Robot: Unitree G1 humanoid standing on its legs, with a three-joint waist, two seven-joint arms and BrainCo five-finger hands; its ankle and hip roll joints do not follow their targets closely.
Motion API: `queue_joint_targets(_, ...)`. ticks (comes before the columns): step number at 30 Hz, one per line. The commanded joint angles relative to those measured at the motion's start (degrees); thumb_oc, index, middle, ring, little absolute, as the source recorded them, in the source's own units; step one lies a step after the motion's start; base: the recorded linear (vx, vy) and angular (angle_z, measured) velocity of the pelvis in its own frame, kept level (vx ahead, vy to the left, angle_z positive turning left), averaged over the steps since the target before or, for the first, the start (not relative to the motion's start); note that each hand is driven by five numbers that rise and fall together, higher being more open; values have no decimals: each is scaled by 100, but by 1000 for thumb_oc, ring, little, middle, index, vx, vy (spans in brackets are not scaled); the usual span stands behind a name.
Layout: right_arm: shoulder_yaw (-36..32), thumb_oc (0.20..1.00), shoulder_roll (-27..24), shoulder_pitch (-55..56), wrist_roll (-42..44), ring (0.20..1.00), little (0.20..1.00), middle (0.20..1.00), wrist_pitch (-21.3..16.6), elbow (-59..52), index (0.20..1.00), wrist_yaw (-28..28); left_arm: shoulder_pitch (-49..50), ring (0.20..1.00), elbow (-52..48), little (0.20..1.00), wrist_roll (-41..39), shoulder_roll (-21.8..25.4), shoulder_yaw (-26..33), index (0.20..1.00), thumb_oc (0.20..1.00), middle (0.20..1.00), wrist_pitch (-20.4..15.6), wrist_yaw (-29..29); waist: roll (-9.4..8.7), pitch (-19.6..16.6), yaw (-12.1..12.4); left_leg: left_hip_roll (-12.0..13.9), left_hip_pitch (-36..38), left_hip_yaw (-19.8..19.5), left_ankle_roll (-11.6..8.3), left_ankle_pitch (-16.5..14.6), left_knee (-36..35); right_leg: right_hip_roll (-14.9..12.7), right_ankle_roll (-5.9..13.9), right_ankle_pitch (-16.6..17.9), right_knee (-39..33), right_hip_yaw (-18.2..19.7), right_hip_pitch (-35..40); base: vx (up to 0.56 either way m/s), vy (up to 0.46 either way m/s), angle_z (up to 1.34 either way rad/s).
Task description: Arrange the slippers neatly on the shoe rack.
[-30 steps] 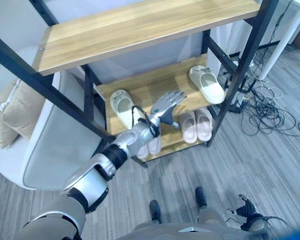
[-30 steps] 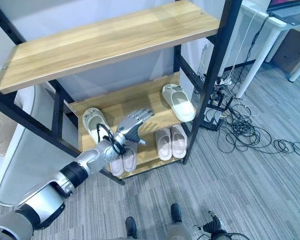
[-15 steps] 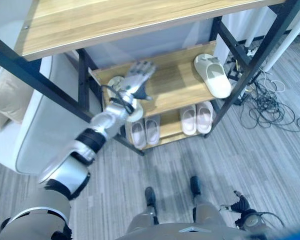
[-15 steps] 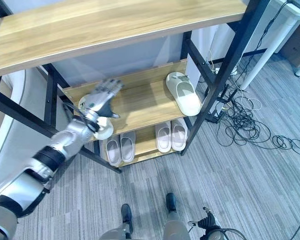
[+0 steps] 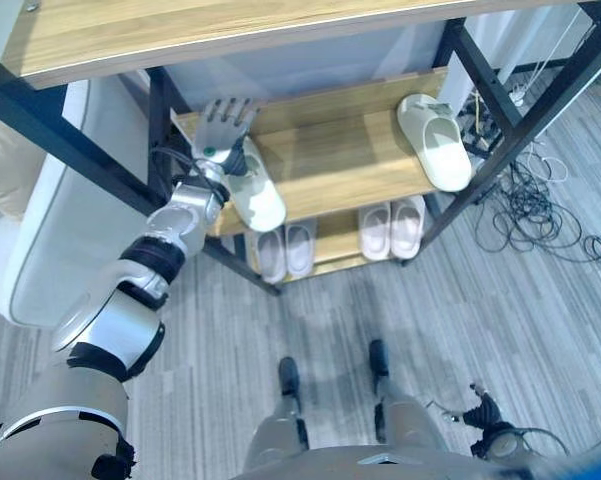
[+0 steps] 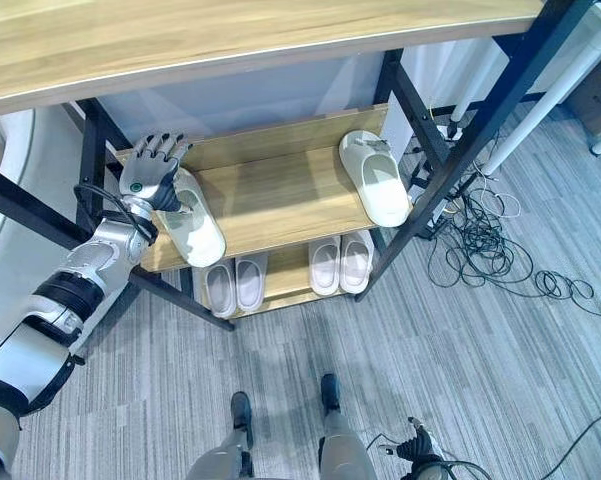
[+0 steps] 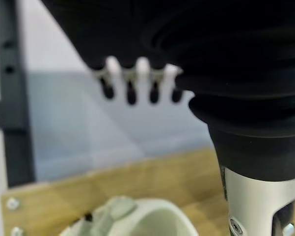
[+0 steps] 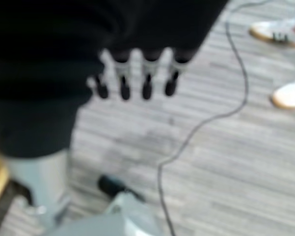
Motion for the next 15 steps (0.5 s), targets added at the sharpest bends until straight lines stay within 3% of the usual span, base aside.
queue_joint_targets(1,192,1000,-180,-225,209,1000,1000,1000,-96,-136,1000,-145,-924,1000,398,1000,-84,156,10,1000,1000,1000,104,358,165,357,75,-29,-337,-273,-32,-63,72,-187,350,-555,817,-45,-498,0,0,0)
queue_joint_targets(11,182,1000,-278,-138,301,1000,1000,1000,-215,-344,1000,-165,-1217,1000,394,1000,166,9,-259,1000,1000,1000,182,271,149,478,151,-56,-412,-356,-13,-57,72,-200,368,-555,795,-168,-512,1,-2,1)
queue_joint_targets(15,191,1000,-254,-79,249,1000,1000,1000,-200,-378,1000,-241,-1389,1000,920,1000,97,-206,-342,1000,1000,1000,238,288,146,484,113,-52,-432,-362,-24,-50,72,-206,374,-553,775,-195,-509,8,5,10)
